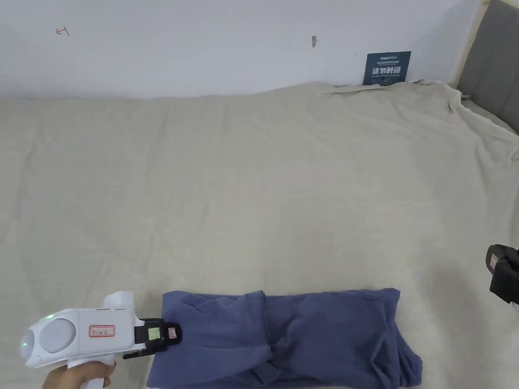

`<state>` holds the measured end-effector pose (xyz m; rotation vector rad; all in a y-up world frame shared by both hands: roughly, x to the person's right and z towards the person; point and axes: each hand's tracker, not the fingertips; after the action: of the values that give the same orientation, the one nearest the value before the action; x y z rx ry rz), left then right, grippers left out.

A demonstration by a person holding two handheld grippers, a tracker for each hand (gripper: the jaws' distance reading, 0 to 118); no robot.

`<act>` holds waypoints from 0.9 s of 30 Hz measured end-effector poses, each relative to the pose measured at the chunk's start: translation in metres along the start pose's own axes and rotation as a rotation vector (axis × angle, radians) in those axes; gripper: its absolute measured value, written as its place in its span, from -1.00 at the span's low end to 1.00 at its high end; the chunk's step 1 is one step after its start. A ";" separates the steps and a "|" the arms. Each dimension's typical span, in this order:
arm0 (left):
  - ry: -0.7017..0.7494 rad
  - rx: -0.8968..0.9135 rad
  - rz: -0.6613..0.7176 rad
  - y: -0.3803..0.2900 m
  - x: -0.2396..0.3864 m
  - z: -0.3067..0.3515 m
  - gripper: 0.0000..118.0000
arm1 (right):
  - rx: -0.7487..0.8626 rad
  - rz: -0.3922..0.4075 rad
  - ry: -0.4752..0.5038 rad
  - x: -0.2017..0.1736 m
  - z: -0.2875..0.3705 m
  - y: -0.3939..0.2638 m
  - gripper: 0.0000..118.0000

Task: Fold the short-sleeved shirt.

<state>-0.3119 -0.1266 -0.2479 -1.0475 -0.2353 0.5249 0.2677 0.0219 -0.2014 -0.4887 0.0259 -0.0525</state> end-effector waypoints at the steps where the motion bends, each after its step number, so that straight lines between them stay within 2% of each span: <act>1: 0.011 0.006 -0.008 0.002 -0.005 0.008 -0.92 | 0.001 0.000 0.005 0.000 0.000 0.001 -1.00; 9: 0.174 0.033 0.042 0.011 -0.038 0.075 -0.92 | 0.005 0.002 0.030 -0.008 -0.005 0.002 -1.00; 13: 0.277 0.029 0.035 0.013 -0.026 0.087 -0.92 | 0.001 0.005 0.042 -0.010 -0.007 0.001 -1.00; 16: 0.269 0.012 -0.016 0.015 0.008 0.083 -0.92 | -0.002 0.008 0.045 -0.011 -0.007 0.000 -1.00; 20: 0.182 -0.028 -0.137 0.025 0.066 0.068 -0.92 | 0.000 0.007 0.045 -0.010 -0.004 0.000 -1.00; 27: 0.085 -0.148 -0.340 0.026 0.156 0.013 -0.92 | 0.009 -0.006 0.035 -0.003 0.004 -0.002 -1.00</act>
<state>-0.1919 -0.0263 -0.2735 -1.1426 -0.3730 0.1570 0.2651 0.0221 -0.1970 -0.4789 0.0589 -0.0667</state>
